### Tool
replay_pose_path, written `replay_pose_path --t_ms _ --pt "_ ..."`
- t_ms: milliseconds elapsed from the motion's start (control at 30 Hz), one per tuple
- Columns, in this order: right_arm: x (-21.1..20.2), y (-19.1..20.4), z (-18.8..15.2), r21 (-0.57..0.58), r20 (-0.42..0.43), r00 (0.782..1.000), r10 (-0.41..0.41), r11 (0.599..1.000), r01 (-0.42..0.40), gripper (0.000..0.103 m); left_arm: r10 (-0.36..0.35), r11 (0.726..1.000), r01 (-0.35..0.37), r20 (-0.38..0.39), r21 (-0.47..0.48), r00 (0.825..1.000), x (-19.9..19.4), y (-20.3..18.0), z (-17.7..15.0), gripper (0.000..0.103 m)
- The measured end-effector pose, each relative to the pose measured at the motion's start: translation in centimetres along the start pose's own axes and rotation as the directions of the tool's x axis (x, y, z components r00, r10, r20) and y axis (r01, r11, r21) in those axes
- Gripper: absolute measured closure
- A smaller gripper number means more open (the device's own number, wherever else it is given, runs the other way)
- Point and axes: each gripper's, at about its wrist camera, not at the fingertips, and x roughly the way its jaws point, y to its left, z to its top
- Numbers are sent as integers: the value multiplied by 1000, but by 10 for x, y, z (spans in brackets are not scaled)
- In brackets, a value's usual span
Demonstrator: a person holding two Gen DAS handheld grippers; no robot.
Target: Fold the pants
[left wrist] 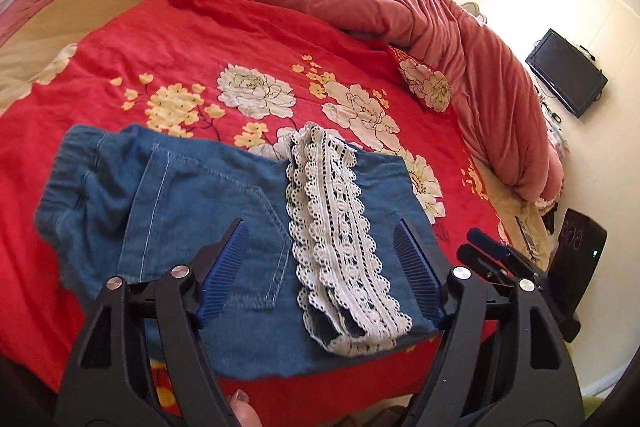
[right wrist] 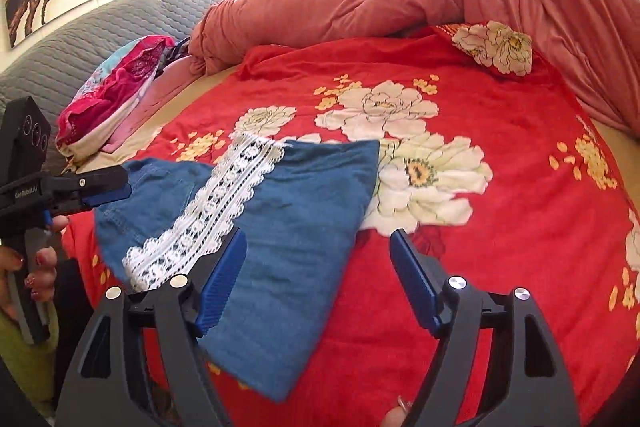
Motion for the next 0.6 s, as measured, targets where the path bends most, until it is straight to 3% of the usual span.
replay_pose_path --t_ms 267,367,500,600 --pt "-2 2 -23 57 -55 996 64 997 -60 30 -49 996 44 -64 -72 997 2 0 -23 37" --pt "-1 4 -29 73 -76 993 89 994 -84 30 -68 991 57 -84 -122 994 4 4 -32 51" --pt "4 6 -34 79 -101 990 96 993 -88 30 -97 978 68 -142 -199 985 16 11 -45 52" --pt "8 4 -36 92 -114 988 100 992 -90 31 -79 979 48 -153 -198 985 21 6 -52 52"
